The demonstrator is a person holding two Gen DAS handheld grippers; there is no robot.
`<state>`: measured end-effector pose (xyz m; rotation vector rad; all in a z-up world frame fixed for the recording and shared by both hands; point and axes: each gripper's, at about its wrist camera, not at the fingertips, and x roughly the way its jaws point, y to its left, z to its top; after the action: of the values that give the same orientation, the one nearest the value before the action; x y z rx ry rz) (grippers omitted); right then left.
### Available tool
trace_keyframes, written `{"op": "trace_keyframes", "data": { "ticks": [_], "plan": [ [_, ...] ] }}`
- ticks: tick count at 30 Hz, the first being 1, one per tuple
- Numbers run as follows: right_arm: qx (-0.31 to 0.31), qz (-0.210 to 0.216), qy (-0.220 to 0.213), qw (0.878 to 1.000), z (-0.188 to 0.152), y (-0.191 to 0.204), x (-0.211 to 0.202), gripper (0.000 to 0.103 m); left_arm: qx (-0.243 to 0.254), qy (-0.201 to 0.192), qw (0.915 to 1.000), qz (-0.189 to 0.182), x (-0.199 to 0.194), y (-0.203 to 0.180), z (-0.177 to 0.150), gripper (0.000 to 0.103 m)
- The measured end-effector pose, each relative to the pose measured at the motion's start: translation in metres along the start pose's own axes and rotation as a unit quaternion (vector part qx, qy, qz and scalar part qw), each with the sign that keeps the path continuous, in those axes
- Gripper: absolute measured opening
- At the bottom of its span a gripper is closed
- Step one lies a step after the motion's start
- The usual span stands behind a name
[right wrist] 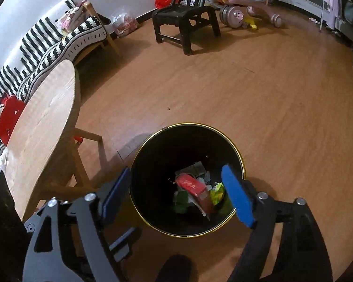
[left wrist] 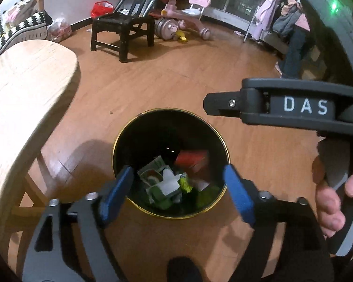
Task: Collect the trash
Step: 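Carry the car and box to the black bin and open both grippers, then swing both grippers back over the table toward the remaining trash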
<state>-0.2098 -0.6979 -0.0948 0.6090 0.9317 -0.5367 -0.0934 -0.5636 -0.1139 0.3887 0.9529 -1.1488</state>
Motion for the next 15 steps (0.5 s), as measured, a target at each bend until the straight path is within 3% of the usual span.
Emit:
{"op": "trace_keyframes", "data": {
  "ticks": [3,8,12,15],
  "plan": [
    [-0.003,0.003,0.000,1.000,0.001,0.009,-0.003,0.080,-0.002,-0.007,1.0000,0.000,-0.015,0.004,0.000,0.084],
    [-0.042,0.028,-0.034,0.998,0.004,0.058,-0.033,0.080,-0.023,-0.032,0.9992,-0.001,-0.078,0.033,-0.005,0.091],
    [-0.091,0.056,-0.059,0.993,-0.002,0.113,-0.057,0.080,-0.026,-0.065,0.9966,0.042,-0.147,0.073,-0.019,0.092],
    [-0.138,0.079,-0.066,0.985,-0.014,0.168,-0.070,0.081,-0.030,-0.093,0.9905,0.097,-0.201,0.112,-0.035,0.093]
  ]
}}
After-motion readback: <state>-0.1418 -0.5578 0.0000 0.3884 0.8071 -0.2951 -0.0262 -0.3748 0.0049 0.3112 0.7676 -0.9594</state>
